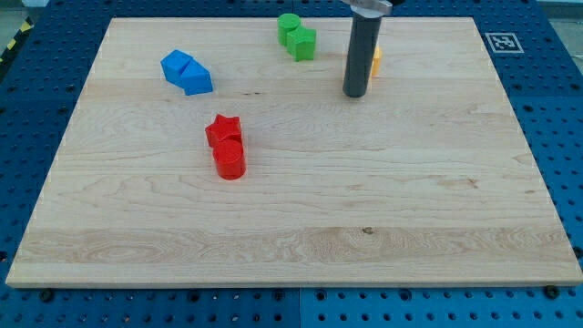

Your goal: Push the yellow hexagon along with yellow heart up a bit

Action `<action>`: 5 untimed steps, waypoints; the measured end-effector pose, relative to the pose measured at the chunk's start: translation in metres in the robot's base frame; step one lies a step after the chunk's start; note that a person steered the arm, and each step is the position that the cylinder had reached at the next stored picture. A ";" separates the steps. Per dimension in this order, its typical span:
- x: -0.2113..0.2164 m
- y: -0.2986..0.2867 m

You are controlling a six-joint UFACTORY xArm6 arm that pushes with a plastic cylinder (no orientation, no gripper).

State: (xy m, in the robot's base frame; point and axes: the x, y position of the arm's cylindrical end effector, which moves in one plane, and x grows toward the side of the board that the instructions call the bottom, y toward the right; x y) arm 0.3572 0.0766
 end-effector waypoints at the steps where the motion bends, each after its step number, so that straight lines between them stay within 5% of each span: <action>1: -0.011 -0.012; 5: -0.026 -0.012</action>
State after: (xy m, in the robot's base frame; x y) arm 0.3307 0.0647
